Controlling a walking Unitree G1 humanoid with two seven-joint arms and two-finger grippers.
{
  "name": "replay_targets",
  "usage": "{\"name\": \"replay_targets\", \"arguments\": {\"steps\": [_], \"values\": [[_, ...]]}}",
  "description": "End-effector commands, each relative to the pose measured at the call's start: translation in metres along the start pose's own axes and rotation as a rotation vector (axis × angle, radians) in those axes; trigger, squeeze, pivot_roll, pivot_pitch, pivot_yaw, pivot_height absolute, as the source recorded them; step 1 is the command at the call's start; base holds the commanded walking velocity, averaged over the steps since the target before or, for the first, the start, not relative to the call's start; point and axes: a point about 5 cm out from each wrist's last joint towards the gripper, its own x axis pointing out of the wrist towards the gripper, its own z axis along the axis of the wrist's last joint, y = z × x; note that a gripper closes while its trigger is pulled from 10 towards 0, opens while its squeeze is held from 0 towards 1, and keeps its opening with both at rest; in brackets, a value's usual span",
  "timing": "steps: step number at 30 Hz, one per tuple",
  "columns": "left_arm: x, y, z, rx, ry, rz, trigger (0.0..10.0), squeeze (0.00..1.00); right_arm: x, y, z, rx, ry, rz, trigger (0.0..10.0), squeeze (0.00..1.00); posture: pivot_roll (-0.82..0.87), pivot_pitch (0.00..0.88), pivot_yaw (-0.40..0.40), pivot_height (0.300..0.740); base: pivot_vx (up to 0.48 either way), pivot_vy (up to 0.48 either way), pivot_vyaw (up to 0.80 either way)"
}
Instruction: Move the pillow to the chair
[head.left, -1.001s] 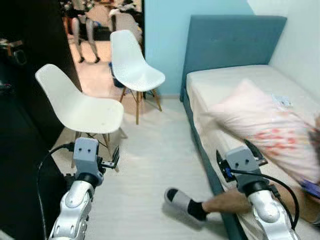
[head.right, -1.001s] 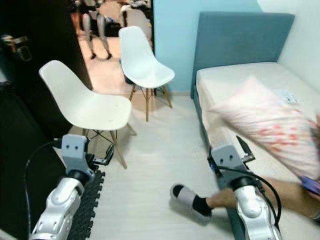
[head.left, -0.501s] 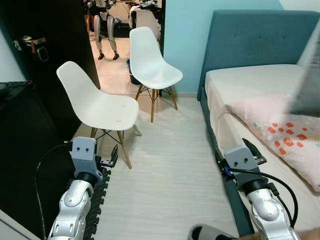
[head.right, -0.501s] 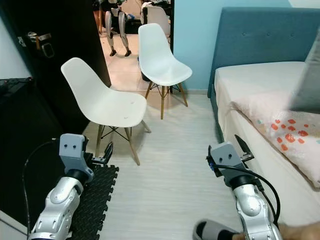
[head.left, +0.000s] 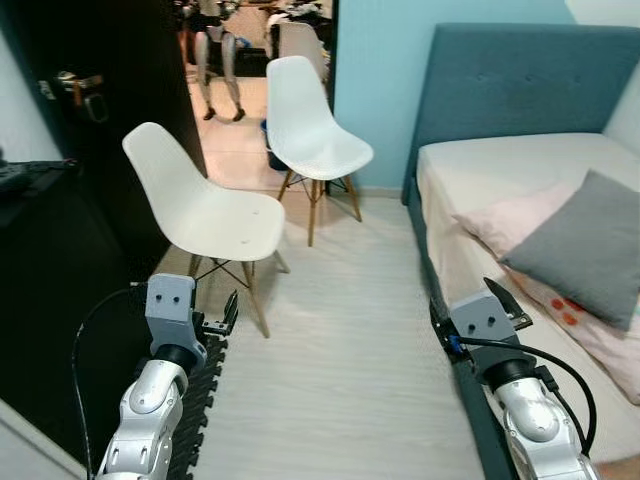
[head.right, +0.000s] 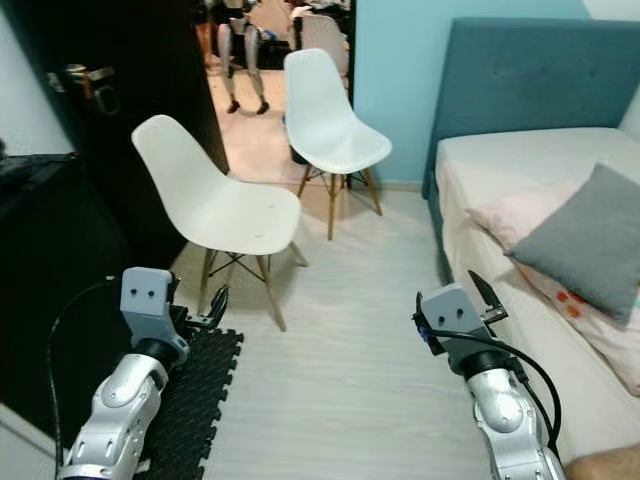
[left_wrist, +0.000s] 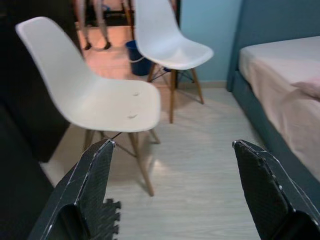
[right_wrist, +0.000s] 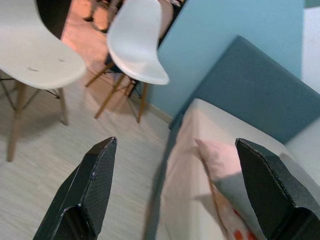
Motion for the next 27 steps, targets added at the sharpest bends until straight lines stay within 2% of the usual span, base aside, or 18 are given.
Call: {"name": "replay_targets", "arguments": {"steps": [1,10,27], "values": [[-0.0004,0.0009,-0.0005,0.002,0.006,-0.001,7.7,0.0,-0.0003,0.0021,-0.0022,0.012,0.009,0.008,10.0,0.0,-0.07,0.003,-0.019,0.74,0.281,0.0,0.0],[0.0002,0.0012,-0.0015,0.005,0.012,-0.004,7.3,0.0,-0.0005,0.0022,-0.0023,0.015,0.005,0.007,10.0,0.0,-0.07,0.0,-0.018,0.74,0.31,0.0,0.0],[0.0012,-0.0001,-0.0002,0.003,0.009,-0.008,7.3,0.0,0.0,0.0,-0.0025,0.022,0.006,0.006,10.0,0.0,-0.07,0.007,-0.021,0.74,0.319,0.0,0.0]]}}
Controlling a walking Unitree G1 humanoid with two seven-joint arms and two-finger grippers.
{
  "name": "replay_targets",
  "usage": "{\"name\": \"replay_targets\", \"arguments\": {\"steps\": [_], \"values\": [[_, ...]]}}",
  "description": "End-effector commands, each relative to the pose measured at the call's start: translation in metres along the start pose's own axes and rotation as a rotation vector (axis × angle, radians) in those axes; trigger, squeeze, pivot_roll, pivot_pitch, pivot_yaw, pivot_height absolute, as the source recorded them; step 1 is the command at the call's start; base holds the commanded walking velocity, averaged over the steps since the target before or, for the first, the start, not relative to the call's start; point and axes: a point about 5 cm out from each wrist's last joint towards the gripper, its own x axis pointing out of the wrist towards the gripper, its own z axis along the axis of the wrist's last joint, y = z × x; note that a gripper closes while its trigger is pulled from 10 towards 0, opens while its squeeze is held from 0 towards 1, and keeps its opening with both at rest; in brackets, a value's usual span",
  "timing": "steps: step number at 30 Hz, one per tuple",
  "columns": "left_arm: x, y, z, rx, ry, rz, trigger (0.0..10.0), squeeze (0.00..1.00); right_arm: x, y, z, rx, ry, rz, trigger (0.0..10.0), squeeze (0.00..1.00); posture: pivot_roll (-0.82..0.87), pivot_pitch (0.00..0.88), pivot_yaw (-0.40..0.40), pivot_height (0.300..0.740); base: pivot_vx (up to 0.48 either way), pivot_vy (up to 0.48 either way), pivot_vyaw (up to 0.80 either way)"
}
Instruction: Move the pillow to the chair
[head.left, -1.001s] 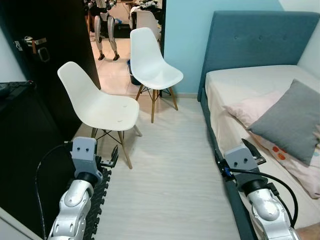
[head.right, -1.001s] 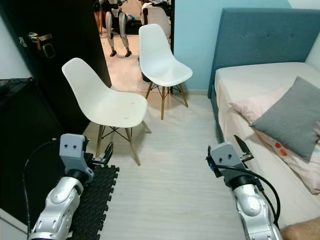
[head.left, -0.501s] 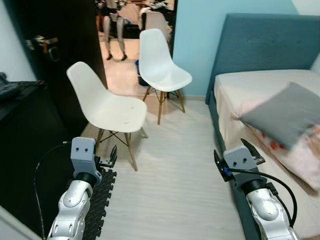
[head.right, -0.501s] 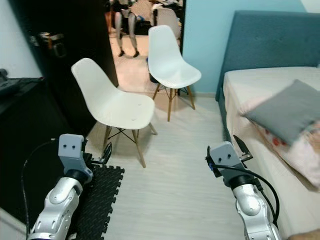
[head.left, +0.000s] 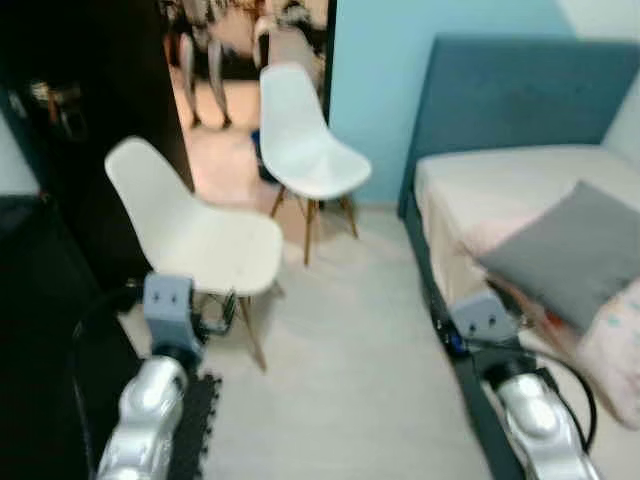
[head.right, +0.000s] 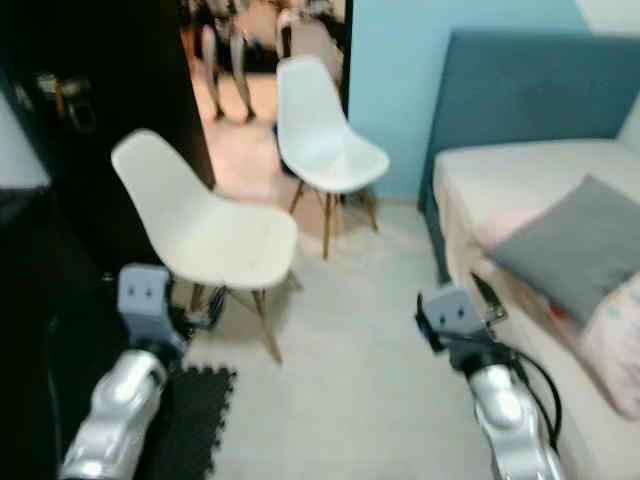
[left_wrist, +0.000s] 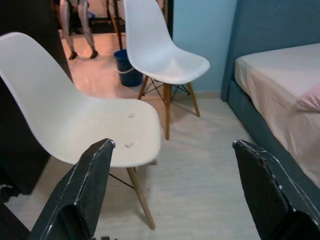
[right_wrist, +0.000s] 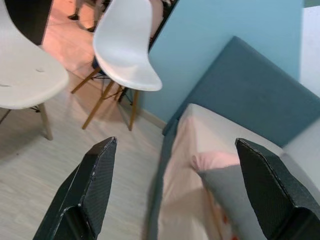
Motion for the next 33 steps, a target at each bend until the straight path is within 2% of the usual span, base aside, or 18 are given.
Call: {"name": "replay_targets", "arguments": {"steps": [1,7,8,10,11,12,13,15,16,18,20,23,24,26,27,30,33], "values": [[-0.004,0.006,-0.004,0.007,0.022,0.018,7.3,0.0,0.001,0.001,0.002,0.017,-0.005,0.005,10.0,0.0,-0.07,0.007,-0.021,0.74,0.319,0.0,0.0],[-0.002,0.006,-0.003,0.012,0.023,0.005,7.2,0.0,0.002,0.001,0.001,0.026,0.006,0.008,10.0,0.0,-0.07,0.008,-0.02,0.74,0.321,0.0,-0.79],[-0.002,0.006,-0.002,0.013,0.022,0.004,7.5,0.0,0.002,0.001,0.002,0.029,0.002,0.006,10.0,0.0,-0.07,0.008,-0.02,0.74,0.322,0.0,-0.8],[-0.002,0.006,-0.002,0.013,0.021,0.003,7.5,0.0,0.002,0.001,0.002,0.032,-0.001,0.004,10.0,0.0,-0.07,0.008,-0.02,0.74,0.322,0.0,-0.8],[-0.001,0.006,-0.001,0.014,0.019,0.004,8.1,0.0,0.002,0.001,0.002,0.035,-0.003,0.002,10.0,0.0,-0.08,0.008,-0.018,0.74,0.326,0.0,-0.8],[-0.001,0.006,-0.001,0.014,0.019,0.004,8.1,0.0,0.002,0.001,0.002,0.035,-0.003,0.002,10.0,0.0,-0.08,0.008,-0.018,0.74,0.326,0.0,-0.8],[-0.001,0.006,0.0,0.016,0.017,0.002,9.0,0.0,0.002,0.001,0.003,0.033,-0.004,0.005,10.0,0.0,-0.08,0.008,-0.017,0.74,0.326,0.0,0.0],[-0.001,0.007,0.001,0.018,0.015,0.002,9.0,0.0,0.002,0.001,0.004,0.031,-0.004,0.007,10.0,0.0,-0.08,0.008,-0.017,0.74,0.326,0.0,0.0],[0.0,0.007,0.003,0.018,0.012,0.0,10.0,0.0,0.003,0.001,0.004,0.031,-0.002,0.015,10.0,0.0,-0.08,0.008,-0.019,0.74,0.326,0.0,0.0],[0.002,0.008,0.005,0.015,0.005,-0.001,10.0,0.0,0.004,0.001,0.005,0.033,0.0,0.023,10.0,0.0,-0.08,0.006,-0.018,0.74,0.319,0.0,0.0],[0.008,0.007,0.014,0.002,-0.024,-0.004,10.0,0.0,0.009,-0.002,0.01,0.101,-0.004,-0.002,10.0,0.0,-0.09,0.002,-0.018,0.74,0.306,0.0,0.0],[0.009,0.006,0.017,-0.004,-0.034,-0.006,10.0,0.0,0.011,-0.003,0.012,0.137,-0.001,-0.013,10.0,0.0,-0.09,0.001,-0.018,0.74,0.304,0.0,0.0],[0.009,-0.005,0.019,-0.027,-0.038,-0.026,10.0,0.0,0.016,-0.002,0.013,0.234,0.022,-0.035,10.0,0.0,-0.09,0.0,-0.018,0.74,0.3,0.0,-0.79],[0.008,-0.009,0.019,-0.037,-0.037,-0.035,10.0,0.0,0.017,-0.002,0.013,0.258,0.031,-0.041,10.0,0.0,-0.09,0.0,-0.018,0.74,0.3,0.0,-0.79],[0.006,-0.019,0.019,-0.051,-0.034,-0.061,10.0,0.0,0.016,-0.004,0.011,0.323,0.044,-0.067,10.0,0.0,-0.09,0.002,-0.015,0.74,0.3,0.0,-0.79],[0.007,-0.02,0.019,-0.056,-0.034,-0.068,10.0,0.0,0.016,-0.006,0.011,0.361,0.043,-0.08,10.0,0.0,-0.09,0.002,-0.013,0.74,0.3,0.0,-0.79],[0.007,-0.02,0.019,-0.056,-0.034,-0.068,10.0,0.0,0.016,-0.006,0.011,0.361,0.043,-0.08,10.0,0.0,-0.09,0.002,-0.013,0.74,0.3,0.0,-0.78]]}}
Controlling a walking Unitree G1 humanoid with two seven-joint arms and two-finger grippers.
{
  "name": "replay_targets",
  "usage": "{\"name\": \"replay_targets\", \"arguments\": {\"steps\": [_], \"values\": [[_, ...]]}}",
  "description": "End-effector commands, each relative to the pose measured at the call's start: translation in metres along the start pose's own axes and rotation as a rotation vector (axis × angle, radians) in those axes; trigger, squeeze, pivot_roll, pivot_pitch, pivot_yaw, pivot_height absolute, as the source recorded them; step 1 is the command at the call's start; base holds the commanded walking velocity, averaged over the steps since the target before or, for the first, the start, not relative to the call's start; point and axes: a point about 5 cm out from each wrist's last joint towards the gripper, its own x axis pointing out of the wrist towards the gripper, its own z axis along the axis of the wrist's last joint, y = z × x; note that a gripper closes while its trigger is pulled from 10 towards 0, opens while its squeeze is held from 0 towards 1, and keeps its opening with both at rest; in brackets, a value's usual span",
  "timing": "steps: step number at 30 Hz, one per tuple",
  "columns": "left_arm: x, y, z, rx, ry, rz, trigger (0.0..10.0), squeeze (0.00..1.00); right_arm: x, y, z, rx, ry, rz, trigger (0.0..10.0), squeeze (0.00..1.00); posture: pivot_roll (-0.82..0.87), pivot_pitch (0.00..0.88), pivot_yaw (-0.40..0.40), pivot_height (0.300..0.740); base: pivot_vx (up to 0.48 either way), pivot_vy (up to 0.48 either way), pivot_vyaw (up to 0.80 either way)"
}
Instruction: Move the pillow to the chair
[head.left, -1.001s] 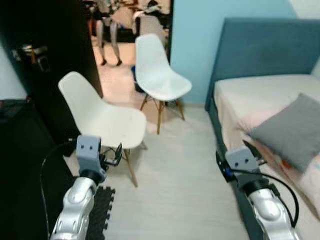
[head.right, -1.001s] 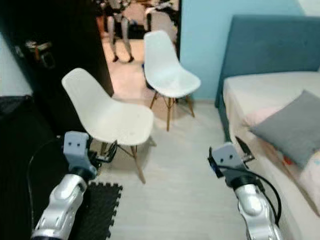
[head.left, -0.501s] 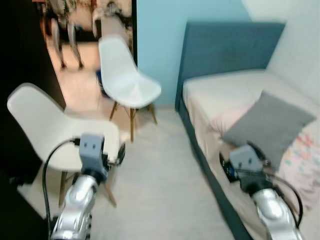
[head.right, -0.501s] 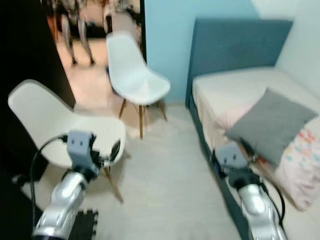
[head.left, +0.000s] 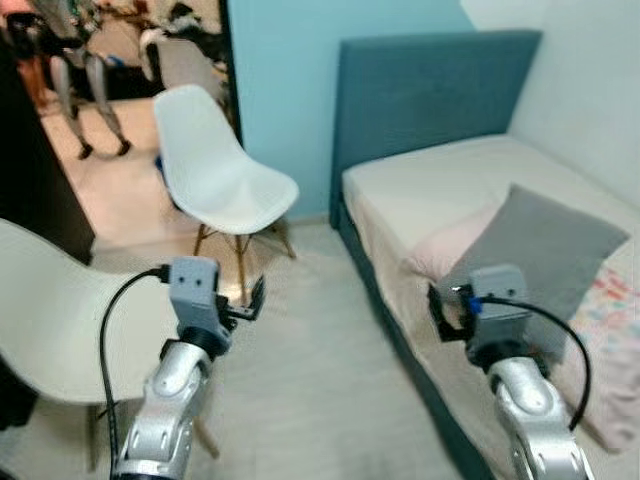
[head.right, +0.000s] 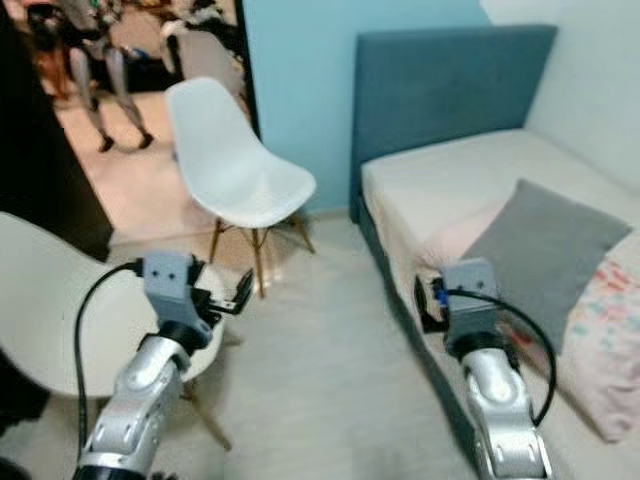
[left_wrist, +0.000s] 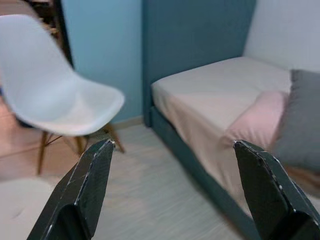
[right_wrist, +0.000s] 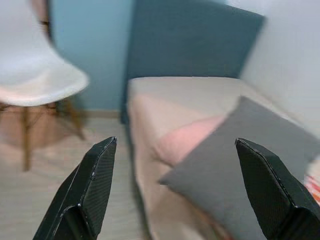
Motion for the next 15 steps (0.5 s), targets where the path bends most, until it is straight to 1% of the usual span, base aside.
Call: {"name": "replay_targets", "arguments": {"steps": [1,3,6,8,11,13,15], "values": [[-0.0002,0.0051,-0.0027,-0.005,0.022,0.01,10.0,0.0,-0.0009,0.0052,-0.0011,0.025,0.005,0.017,10.0,0.0,-0.09,0.002,-0.014,0.74,0.3,0.0,0.0],[0.0027,0.0054,-0.0017,-0.008,0.021,0.012,10.0,0.0,0.0006,0.0103,0.0049,0.05,-0.027,0.038,10.0,0.0,-0.08,0.001,-0.016,0.74,0.296,0.0,0.0],[0.0037,0.0044,-0.0008,-0.009,0.02,0.008,10.0,0.0,0.0021,0.0136,0.0067,0.064,-0.027,0.046,10.0,0.0,-0.08,0.0,-0.016,0.74,0.294,0.0,0.0],[0.0044,0.0046,-0.0006,-0.009,0.019,0.007,10.0,0.0,0.0031,0.0142,0.0051,0.081,-0.01,0.046,10.0,0.0,-0.08,0.0,-0.016,0.74,0.292,0.0,-0.66],[0.0064,0.0051,0.0007,-0.015,0.019,0.009,10.0,0.0,0.0041,0.0123,0.0026,0.132,0.02,0.037,10.0,0.0,-0.08,0.0,-0.016,0.74,0.292,0.0,-0.8],[0.007,0.0039,0.0018,-0.018,0.019,0.009,10.0,0.0,0.0037,0.0113,0.0033,0.142,0.02,0.04,10.0,0.0,-0.08,0.0,-0.018,0.74,0.289,0.0,-0.8],[0.0086,0.0029,0.0027,-0.021,0.016,0.008,10.0,0.0,0.0037,0.0112,0.0038,0.147,0.016,0.043,10.0,0.0,-0.08,0.0,-0.021,0.74,0.292,0.0,0.0]]}}
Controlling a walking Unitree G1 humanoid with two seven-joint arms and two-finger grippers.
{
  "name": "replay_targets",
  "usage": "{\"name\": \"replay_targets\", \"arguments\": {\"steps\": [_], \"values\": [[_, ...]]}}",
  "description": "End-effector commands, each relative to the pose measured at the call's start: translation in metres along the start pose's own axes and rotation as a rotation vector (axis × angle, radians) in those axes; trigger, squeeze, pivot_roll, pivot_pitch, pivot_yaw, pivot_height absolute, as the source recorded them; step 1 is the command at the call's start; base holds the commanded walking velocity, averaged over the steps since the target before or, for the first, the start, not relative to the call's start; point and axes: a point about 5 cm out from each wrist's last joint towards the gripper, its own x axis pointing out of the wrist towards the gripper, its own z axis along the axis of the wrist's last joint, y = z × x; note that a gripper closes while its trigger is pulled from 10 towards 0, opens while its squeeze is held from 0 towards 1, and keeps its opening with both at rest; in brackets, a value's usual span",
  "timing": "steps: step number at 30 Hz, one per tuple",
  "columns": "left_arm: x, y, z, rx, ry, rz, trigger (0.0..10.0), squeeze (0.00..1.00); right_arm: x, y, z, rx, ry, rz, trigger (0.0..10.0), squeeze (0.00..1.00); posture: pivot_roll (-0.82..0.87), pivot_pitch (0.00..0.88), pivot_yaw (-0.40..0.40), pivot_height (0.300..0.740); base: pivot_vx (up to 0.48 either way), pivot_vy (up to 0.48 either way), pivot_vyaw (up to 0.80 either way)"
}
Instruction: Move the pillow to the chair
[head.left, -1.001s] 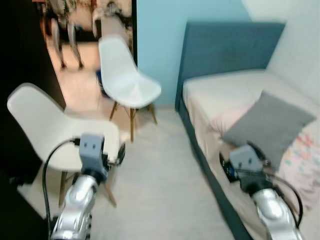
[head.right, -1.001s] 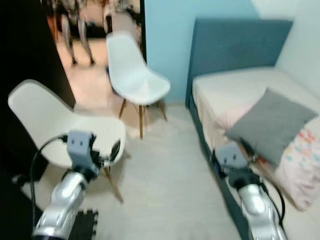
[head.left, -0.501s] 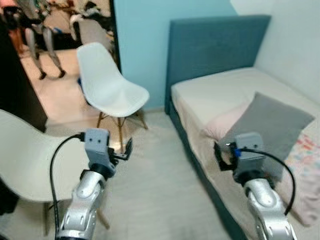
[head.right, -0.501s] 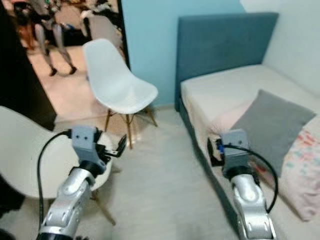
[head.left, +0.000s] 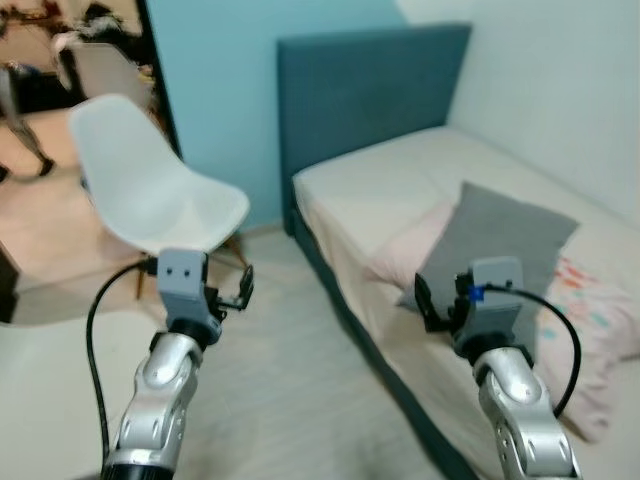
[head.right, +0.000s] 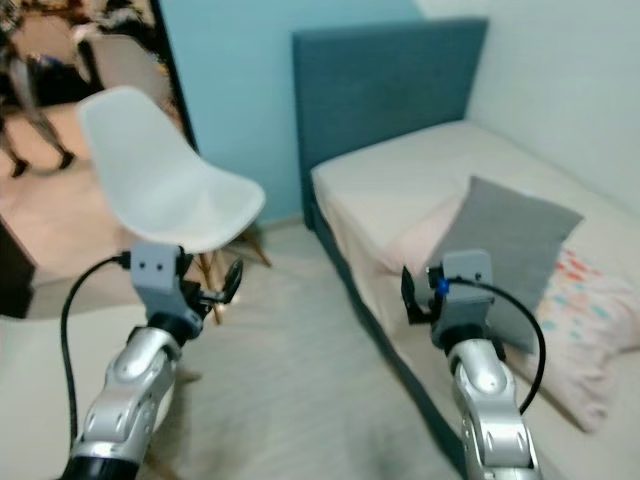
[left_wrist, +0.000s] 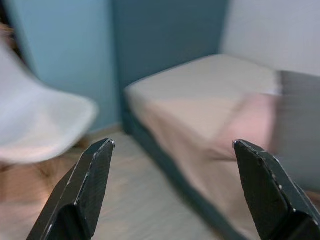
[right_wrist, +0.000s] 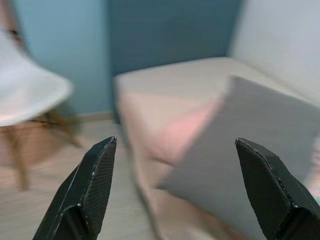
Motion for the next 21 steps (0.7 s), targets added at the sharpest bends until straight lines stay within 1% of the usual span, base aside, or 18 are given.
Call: {"name": "replay_targets", "arguments": {"steps": [1,5,10,16,21], "values": [[0.0006,0.0026,-0.0018,-0.013,0.011,0.007,10.0,0.0,0.0013,0.0023,0.0043,0.031,-0.015,0.01,10.0,0.0,-0.08,0.0,-0.023,0.74,0.292,0.0,0.0],[0.0013,0.0028,-0.0028,-0.02,0.012,0.007,10.0,0.0,0.0024,0.0034,0.005,0.039,-0.017,0.015,10.0,0.0,-0.08,0.0,-0.022,0.74,0.294,0.0,0.0],[0.002,0.0036,-0.0049,-0.037,0.016,0.006,10.0,0.0,0.0044,0.0087,0.0055,0.042,-0.018,0.041,10.0,0.0,-0.07,0.0,-0.023,0.74,0.292,0.0,0.0],[0.0026,0.0048,-0.0053,-0.047,0.018,0.008,10.0,0.0,0.0037,0.0097,0.0051,0.051,-0.015,0.056,10.0,0.0,-0.08,0.0,-0.022,0.74,0.294,0.0,0.0],[0.0032,0.0045,-0.0051,-0.05,0.018,0.007,10.0,0.0,0.0037,0.0099,0.0039,0.04,-0.006,0.061,10.0,0.0,-0.07,0.0,-0.024,0.74,0.292,0.0,0.0]]}}
